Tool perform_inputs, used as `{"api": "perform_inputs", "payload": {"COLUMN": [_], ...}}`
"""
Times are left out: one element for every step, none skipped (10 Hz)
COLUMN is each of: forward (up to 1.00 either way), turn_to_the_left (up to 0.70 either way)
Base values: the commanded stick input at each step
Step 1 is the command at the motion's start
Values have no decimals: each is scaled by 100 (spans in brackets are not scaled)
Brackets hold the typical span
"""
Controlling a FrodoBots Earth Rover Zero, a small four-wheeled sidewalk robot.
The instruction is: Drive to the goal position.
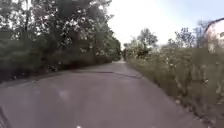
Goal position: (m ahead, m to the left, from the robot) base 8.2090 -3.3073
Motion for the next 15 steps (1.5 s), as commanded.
{"api": "perform_inputs", "payload": {"forward": [100, 100, 100, 100, 100, 100, 100, 100, 100, 100, 100, 100, 100, 100, 100], "turn_to_the_left": [-11, -11, -11, -11, -11, -11, -11, -11, -11, -11, -11, -10, -8, -6, -5]}}
